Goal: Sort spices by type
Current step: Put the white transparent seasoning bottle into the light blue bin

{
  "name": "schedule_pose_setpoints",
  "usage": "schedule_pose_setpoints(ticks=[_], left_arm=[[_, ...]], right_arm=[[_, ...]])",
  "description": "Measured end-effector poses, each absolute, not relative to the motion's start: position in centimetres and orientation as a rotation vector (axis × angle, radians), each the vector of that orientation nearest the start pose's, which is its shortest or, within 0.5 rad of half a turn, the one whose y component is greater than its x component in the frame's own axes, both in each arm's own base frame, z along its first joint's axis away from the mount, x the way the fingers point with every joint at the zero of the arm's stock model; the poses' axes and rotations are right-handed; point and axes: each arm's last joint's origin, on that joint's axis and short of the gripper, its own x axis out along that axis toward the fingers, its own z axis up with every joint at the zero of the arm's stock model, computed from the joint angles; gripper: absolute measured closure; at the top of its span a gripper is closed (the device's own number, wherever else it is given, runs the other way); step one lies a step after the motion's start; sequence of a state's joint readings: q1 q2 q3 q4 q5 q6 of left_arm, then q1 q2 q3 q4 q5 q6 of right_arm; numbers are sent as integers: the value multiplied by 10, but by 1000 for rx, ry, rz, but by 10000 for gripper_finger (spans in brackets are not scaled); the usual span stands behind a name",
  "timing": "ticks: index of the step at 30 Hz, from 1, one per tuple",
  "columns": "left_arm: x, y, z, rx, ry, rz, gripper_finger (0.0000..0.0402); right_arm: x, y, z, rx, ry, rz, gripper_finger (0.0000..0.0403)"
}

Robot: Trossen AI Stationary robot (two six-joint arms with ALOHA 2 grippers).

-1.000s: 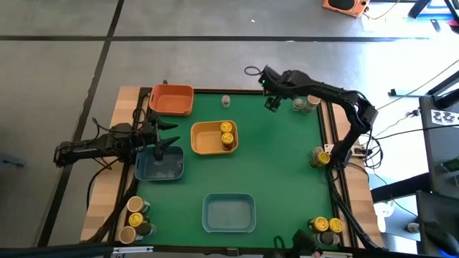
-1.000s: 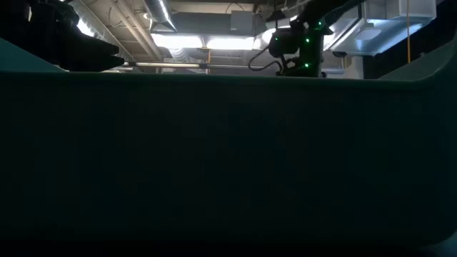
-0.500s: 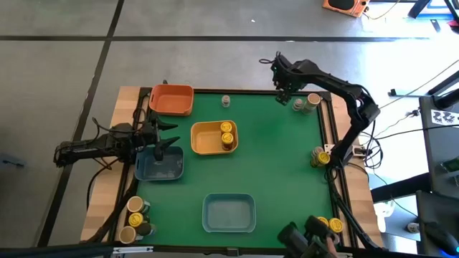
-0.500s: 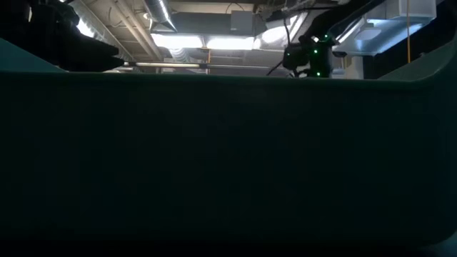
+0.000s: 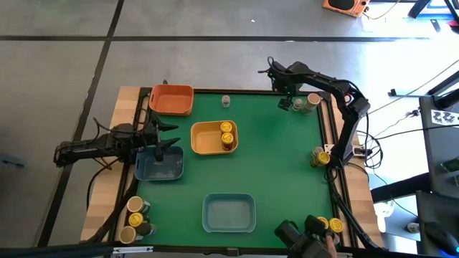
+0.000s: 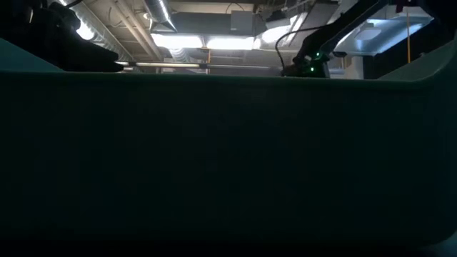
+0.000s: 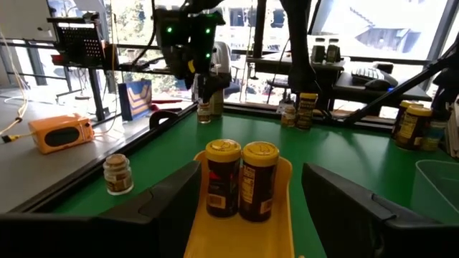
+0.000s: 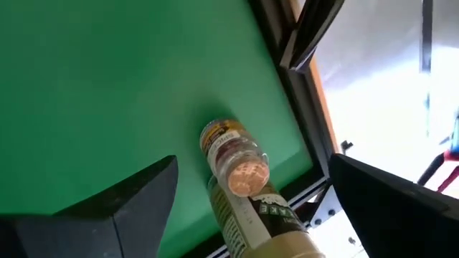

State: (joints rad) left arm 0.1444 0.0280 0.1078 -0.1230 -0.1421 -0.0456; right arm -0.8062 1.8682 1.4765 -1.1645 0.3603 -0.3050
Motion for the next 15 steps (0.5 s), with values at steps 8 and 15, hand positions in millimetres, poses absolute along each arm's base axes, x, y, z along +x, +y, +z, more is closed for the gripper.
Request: schedule_pose_setpoints(ticks=[8, 15], left_arm=[[90, 17, 186, -45, 37, 287, 160], [90, 17, 186, -50, 36, 287, 160]], right_arm=[[233, -264, 205, 152, 1787, -669, 43], [222, -277, 189, 204, 1861, -679, 43]])
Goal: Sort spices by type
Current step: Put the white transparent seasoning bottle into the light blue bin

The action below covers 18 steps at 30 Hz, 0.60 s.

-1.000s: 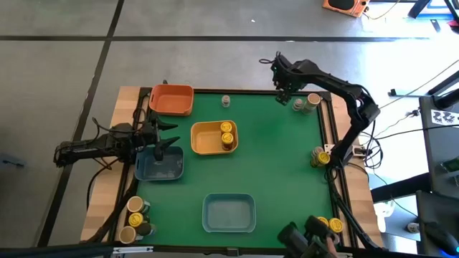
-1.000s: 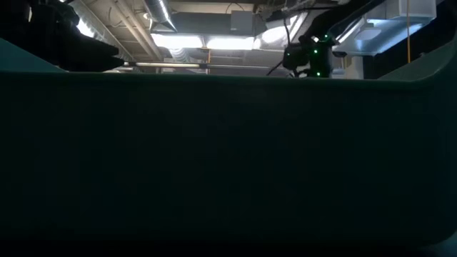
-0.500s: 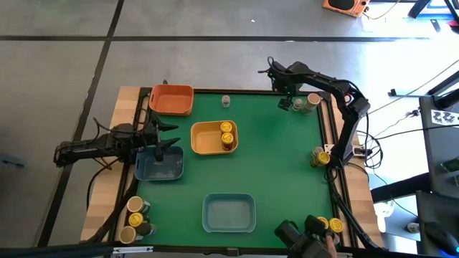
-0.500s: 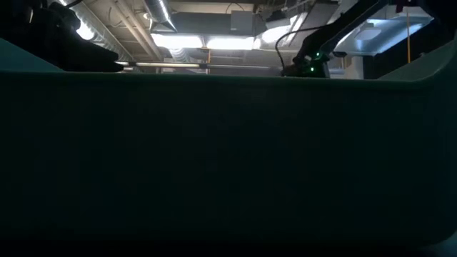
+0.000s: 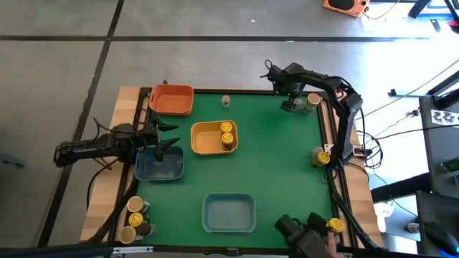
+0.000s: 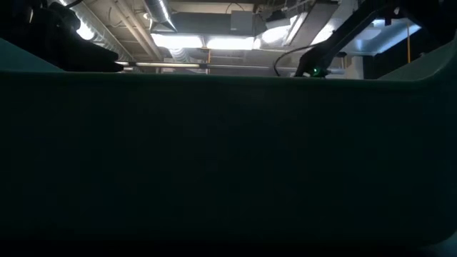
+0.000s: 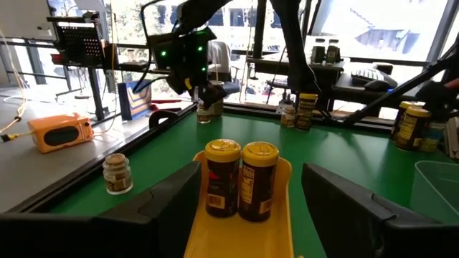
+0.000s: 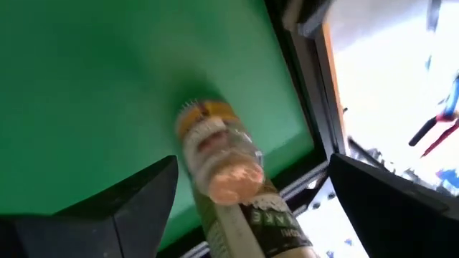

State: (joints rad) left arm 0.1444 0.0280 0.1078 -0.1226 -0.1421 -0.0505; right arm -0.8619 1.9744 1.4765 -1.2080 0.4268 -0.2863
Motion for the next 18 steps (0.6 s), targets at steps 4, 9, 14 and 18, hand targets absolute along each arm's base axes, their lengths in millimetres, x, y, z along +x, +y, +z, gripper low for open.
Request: schedule_pose_setpoints(ticks=[4, 9, 14, 18], left_arm=[[90, 17, 186, -51, 36, 287, 160], [90, 17, 186, -51, 35, 287, 160], [90, 17, 186, -52, 32, 287, 160], [90, 17, 186, -52, 31, 287, 160]], right_arm=[[220, -280, 186, 249, 1853, -682, 43], [220, -280, 185, 263, 1840, -670, 43], [211, -277, 175, 275, 1895, -668, 43], [211, -275, 173, 278, 1907, -672, 43]])
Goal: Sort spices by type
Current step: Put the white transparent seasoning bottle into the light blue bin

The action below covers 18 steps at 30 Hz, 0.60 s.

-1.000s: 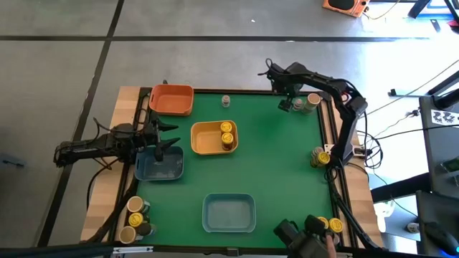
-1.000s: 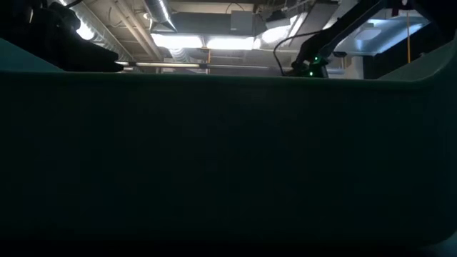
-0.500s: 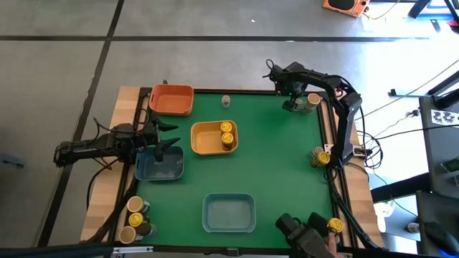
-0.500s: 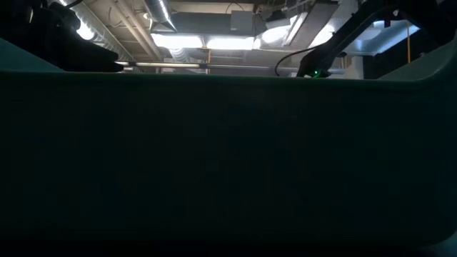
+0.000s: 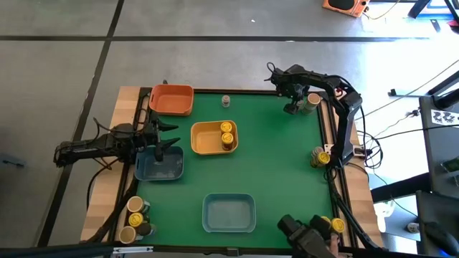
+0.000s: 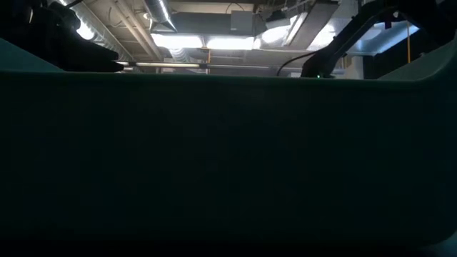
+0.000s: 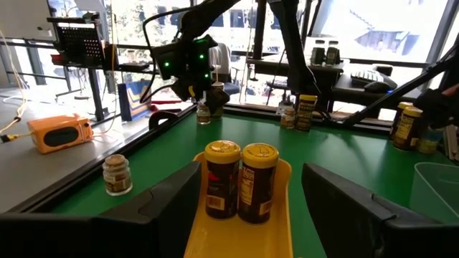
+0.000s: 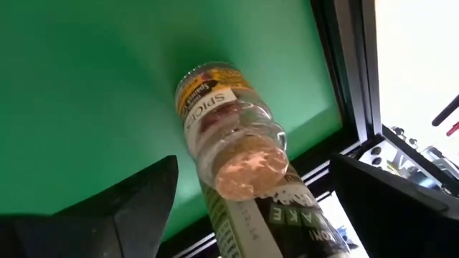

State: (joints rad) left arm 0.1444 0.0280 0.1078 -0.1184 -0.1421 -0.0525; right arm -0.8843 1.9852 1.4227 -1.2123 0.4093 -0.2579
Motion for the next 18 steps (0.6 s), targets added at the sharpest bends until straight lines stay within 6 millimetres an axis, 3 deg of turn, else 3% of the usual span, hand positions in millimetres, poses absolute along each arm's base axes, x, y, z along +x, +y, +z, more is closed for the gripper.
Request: schedule_pose_setpoints(ticks=[6, 18], left_arm=[[90, 17, 187, -51, 29, 287, 160], [90, 17, 187, -52, 29, 287, 160]], right_arm=[[214, -275, 172, 268, 1883, -670, 69], [214, -274, 173, 296, 1880, -649, 209]])
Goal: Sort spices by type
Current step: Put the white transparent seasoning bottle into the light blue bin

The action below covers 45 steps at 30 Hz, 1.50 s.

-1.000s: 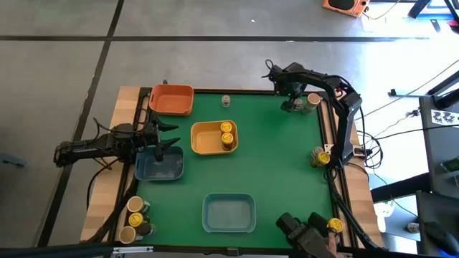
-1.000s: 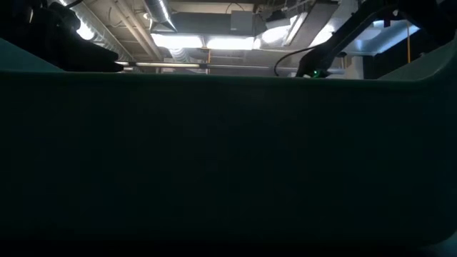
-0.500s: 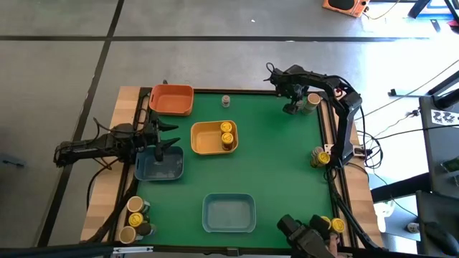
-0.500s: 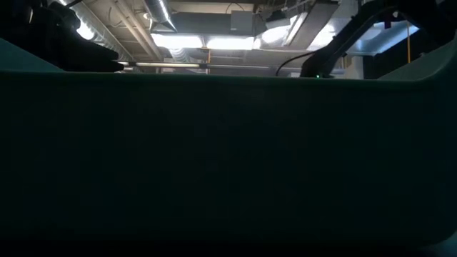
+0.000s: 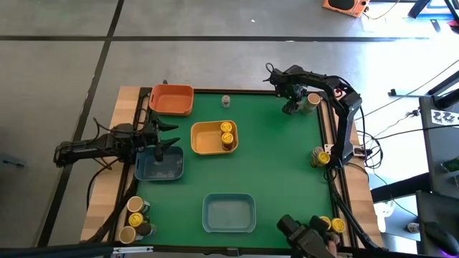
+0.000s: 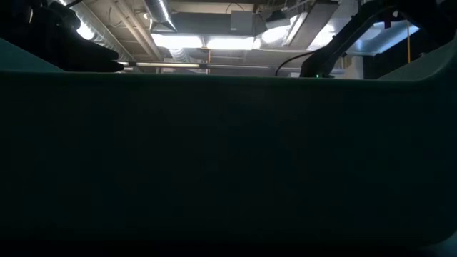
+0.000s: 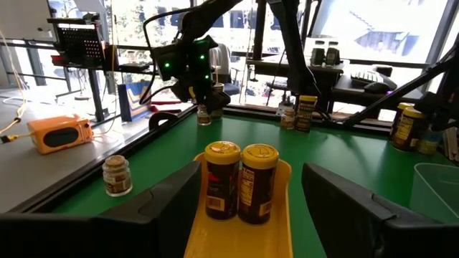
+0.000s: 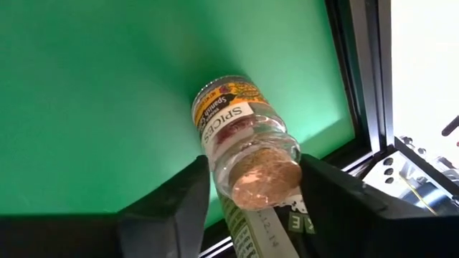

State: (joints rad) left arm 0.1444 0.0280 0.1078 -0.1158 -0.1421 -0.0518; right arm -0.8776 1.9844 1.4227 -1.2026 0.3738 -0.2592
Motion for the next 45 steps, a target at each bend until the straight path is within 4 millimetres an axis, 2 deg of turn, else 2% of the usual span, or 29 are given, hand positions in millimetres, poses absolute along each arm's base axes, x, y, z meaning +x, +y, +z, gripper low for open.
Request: schedule_pose_setpoints(ticks=[5, 11, 19, 32, 45], left_arm=[[90, 17, 187, -52, 29, 287, 160], [90, 17, 187, -52, 29, 287, 160], [90, 17, 187, -52, 29, 287, 160], [90, 17, 187, -78, 25, 288, 160], [90, 17, 187, -107, 21, 288, 160]], right_arm=[[214, -273, 174, 304, 1873, -643, 245], [221, -267, 175, 280, 1873, -628, 244], [250, -238, 182, 193, 1833, -558, 246], [305, -162, 182, 23, 1795, -438, 242], [339, -70, 182, -114, 1737, -286, 233]])
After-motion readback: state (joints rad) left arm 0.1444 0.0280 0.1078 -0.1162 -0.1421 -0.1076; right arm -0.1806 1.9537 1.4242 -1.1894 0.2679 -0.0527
